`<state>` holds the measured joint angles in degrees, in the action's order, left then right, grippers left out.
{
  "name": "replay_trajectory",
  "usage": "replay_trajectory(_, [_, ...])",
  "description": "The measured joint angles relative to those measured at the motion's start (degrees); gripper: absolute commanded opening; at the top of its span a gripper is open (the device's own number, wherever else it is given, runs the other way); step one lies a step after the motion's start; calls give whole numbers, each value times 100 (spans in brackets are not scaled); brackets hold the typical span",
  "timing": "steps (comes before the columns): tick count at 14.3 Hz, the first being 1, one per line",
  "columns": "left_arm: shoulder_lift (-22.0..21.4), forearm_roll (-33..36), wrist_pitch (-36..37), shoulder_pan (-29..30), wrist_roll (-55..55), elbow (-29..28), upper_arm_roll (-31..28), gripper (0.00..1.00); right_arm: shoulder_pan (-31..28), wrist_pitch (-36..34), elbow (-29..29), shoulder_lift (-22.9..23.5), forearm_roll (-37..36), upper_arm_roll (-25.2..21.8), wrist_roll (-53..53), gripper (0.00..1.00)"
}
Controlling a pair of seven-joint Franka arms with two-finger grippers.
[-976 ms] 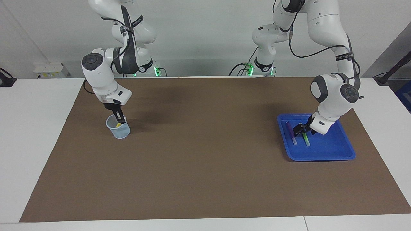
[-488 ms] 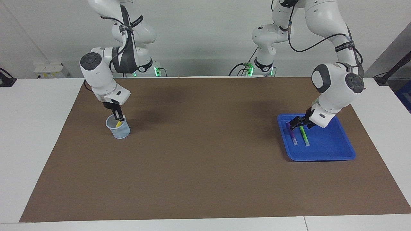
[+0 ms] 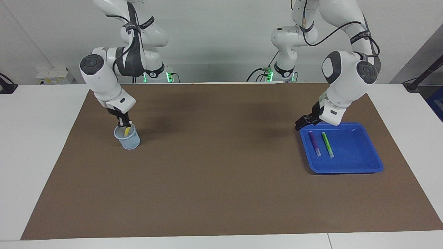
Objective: Right arm passes pens to left for tray arrangement
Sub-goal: 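Lift the yellow pen with the right gripper while the left gripper rises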
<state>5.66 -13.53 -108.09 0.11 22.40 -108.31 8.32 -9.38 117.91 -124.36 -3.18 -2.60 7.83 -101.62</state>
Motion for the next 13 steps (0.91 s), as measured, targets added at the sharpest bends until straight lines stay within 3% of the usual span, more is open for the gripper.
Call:
replay_trajectory(7, [-390, -1207, 127, -82, 1274, -202, -6, 100, -116, -350, 234, -202, 42, -17, 759, 0])
replay_trajectory(13, [-1409, -2224, -311, -142, 1890, -1361, -9, 100, -248, -481, 641, -243, 302, -17, 1125, 0])
